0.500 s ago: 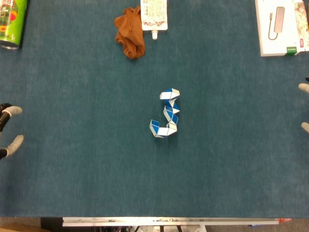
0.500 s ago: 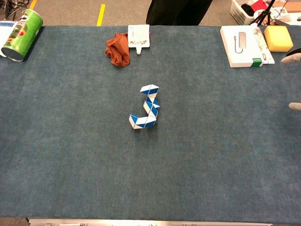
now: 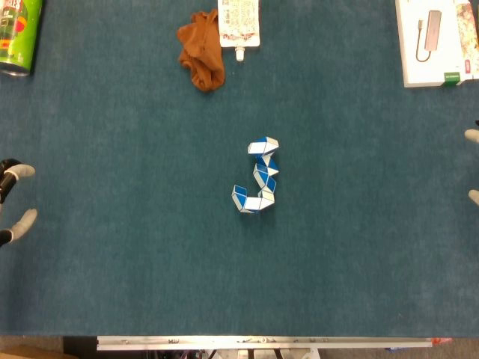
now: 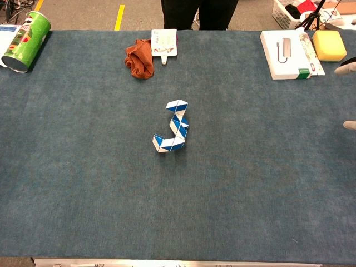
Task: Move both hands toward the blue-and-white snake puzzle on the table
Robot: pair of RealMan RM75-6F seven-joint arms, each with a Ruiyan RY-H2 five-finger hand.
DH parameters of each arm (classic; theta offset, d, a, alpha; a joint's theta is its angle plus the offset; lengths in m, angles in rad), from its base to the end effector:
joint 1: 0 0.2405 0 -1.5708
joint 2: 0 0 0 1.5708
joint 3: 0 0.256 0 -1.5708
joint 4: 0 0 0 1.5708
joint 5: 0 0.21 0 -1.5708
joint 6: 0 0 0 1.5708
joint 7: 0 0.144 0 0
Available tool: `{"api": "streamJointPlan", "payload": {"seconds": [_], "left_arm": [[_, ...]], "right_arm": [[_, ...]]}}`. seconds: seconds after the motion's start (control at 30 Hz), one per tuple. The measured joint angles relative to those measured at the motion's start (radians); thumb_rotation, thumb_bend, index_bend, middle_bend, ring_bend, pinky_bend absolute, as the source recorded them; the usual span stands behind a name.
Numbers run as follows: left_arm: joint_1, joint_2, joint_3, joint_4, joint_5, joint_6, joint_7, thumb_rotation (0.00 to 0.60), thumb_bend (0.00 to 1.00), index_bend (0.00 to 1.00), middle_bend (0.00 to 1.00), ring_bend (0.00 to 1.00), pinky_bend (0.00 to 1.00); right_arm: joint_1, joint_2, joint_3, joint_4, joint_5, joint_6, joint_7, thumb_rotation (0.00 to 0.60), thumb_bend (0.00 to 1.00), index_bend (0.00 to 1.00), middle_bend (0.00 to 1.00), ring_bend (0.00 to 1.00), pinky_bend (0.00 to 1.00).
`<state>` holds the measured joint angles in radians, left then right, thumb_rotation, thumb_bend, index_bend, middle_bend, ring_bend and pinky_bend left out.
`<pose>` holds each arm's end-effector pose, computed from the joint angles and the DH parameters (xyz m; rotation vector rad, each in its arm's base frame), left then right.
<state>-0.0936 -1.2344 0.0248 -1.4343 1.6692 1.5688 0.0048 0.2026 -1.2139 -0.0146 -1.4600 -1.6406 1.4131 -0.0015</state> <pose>-0.3117 0.1679 0.1281 -1.5500 -0.7725 -0.9574 -0.3019 -0.2034 0.1159 1.6648 -0.8115 0.9194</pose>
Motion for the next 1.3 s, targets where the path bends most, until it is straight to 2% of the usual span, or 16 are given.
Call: {"api": "streamJointPlan", "payload": {"seconds": [0.27, 0.47, 0.73, 0.83, 0.97, 1.07, 1.13, 1.3], "left_arm": [[-0.004, -0.001, 0.007, -0.002, 0.018, 0.003, -0.012, 0.6, 0.2, 0.33, 0.31, 0.33, 0.29], [-0.004, -0.003, 0.007, 0.002, 0.02, 0.007, -0.016, 0.6, 0.2, 0.33, 0.3, 0.33, 0.3], [-0.01, -0.005, 0.009, 0.008, 0.019, -0.005, -0.024, 0.6, 0.2, 0.37, 0.32, 0.33, 0.3], [-0.01, -0.004, 0.01, 0.009, 0.019, -0.004, -0.025, 0.6, 0.2, 0.42, 0.39, 0.33, 0.29], [-0.007, 0.0, 0.008, 0.0, 0.016, 0.001, -0.019, 0.6, 0.2, 0.56, 0.55, 0.33, 0.29], [-0.005, 0.004, 0.009, -0.007, 0.012, 0.0, -0.013, 0.6, 0.2, 0.68, 0.64, 0.34, 0.29], [-0.004, 0.005, 0.009, -0.011, 0.01, 0.0, -0.006, 0.6, 0.2, 0.72, 0.69, 0.36, 0.29], [0.0, 0.01, 0.008, -0.025, 0.003, -0.001, 0.0, 0.6, 0.2, 0.83, 0.83, 0.56, 0.29]], "right_arm": [[-0.009, 0.004, -0.005, -0.012, -0.008, 0.011, -0.017, 0.6, 0.07, 0.24, 0.22, 0.09, 0.09], [-0.008, 0.0, -0.002, 0.0, -0.021, 0.027, 0.006, 0.6, 0.07, 0.3, 0.3, 0.1, 0.09], [-0.015, -0.012, 0.001, 0.022, -0.039, 0.063, 0.03, 0.6, 0.07, 0.4, 0.45, 0.19, 0.09], [-0.017, -0.017, 0.003, 0.025, -0.042, 0.07, 0.034, 0.6, 0.06, 0.44, 0.5, 0.22, 0.09], [-0.015, -0.022, 0.004, 0.032, -0.044, 0.07, 0.049, 0.6, 0.05, 0.48, 0.58, 0.31, 0.09], [-0.012, -0.026, 0.005, 0.037, -0.044, 0.068, 0.064, 0.6, 0.03, 0.53, 0.65, 0.37, 0.09], [-0.011, -0.027, 0.005, 0.039, -0.045, 0.067, 0.077, 0.6, 0.01, 0.56, 0.71, 0.43, 0.09], [-0.009, -0.031, 0.008, 0.04, -0.044, 0.071, 0.099, 0.6, 0.0, 0.85, 0.87, 0.62, 0.09]]}}
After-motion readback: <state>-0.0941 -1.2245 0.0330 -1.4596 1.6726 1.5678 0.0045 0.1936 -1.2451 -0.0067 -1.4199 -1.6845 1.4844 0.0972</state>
